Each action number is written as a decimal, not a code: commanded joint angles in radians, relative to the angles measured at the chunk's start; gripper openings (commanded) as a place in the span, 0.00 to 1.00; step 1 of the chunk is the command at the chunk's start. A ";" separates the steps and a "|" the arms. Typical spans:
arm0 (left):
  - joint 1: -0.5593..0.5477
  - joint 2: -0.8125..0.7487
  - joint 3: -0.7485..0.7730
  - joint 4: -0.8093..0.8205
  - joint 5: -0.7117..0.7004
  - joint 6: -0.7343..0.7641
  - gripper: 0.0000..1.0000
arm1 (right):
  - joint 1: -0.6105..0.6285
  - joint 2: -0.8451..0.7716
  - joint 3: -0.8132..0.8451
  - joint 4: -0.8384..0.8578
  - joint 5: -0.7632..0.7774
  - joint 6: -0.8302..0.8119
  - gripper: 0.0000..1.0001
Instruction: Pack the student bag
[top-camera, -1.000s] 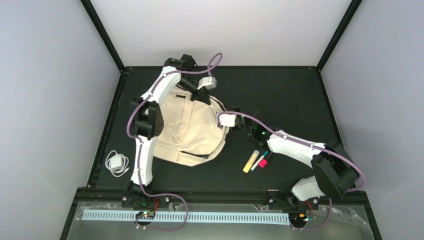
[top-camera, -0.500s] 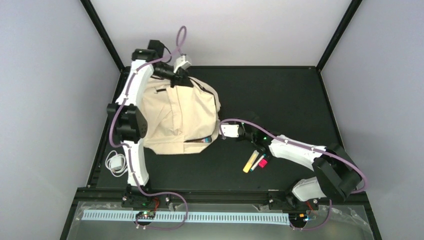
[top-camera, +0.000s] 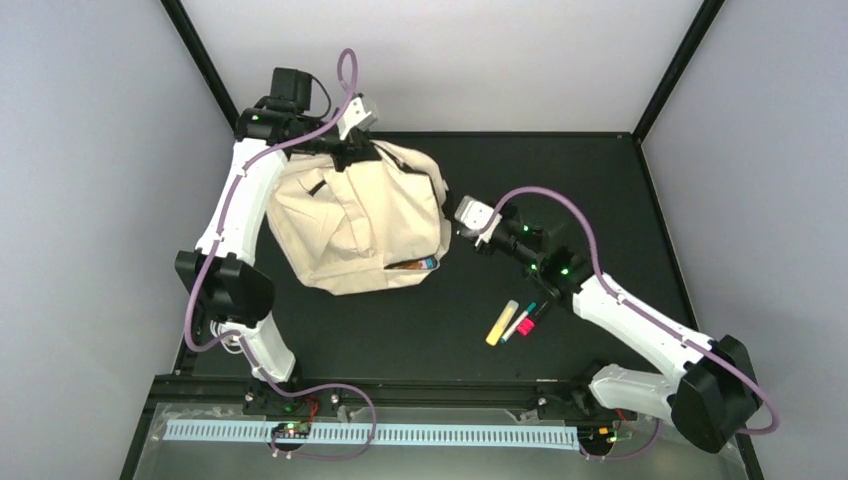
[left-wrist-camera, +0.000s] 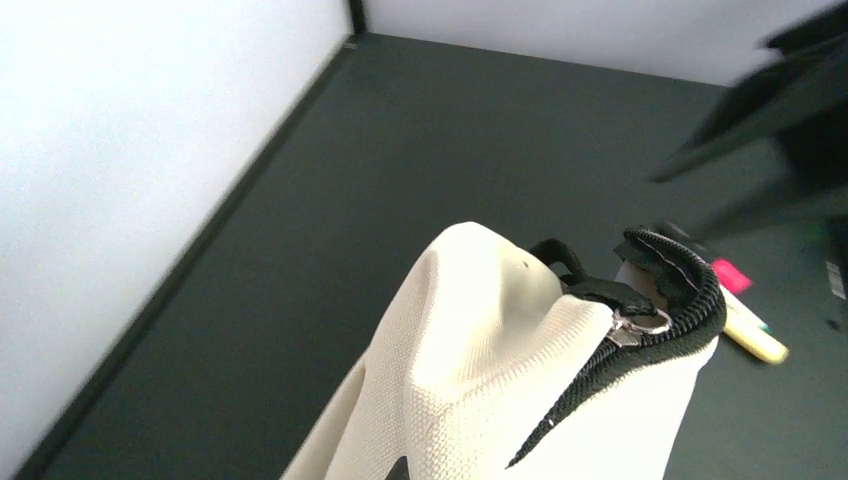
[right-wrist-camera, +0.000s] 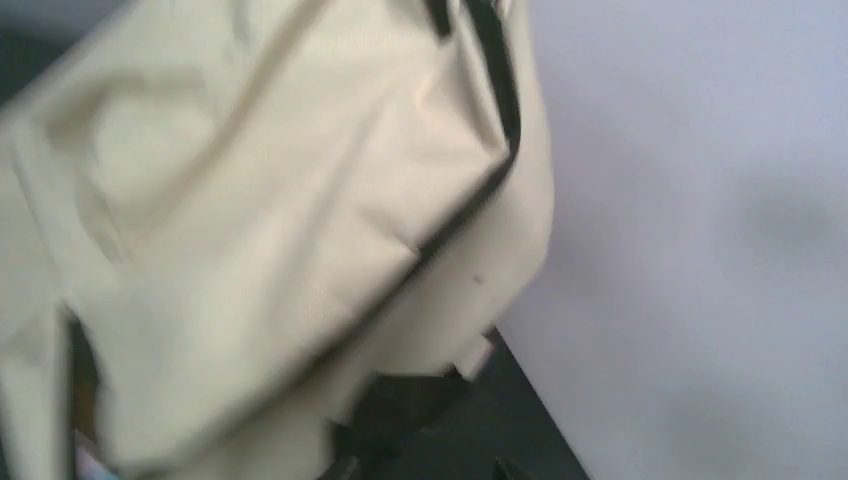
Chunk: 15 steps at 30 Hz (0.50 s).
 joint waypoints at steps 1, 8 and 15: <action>0.008 -0.083 0.199 0.242 -0.106 -0.238 0.02 | -0.013 -0.040 0.087 0.041 -0.184 0.271 0.50; 0.008 -0.109 0.328 0.138 0.118 -0.260 0.02 | -0.149 0.013 0.193 -0.013 -0.395 0.463 1.00; 0.008 -0.172 0.178 0.127 0.209 -0.229 0.02 | -0.359 0.117 0.180 0.151 -0.630 0.627 1.00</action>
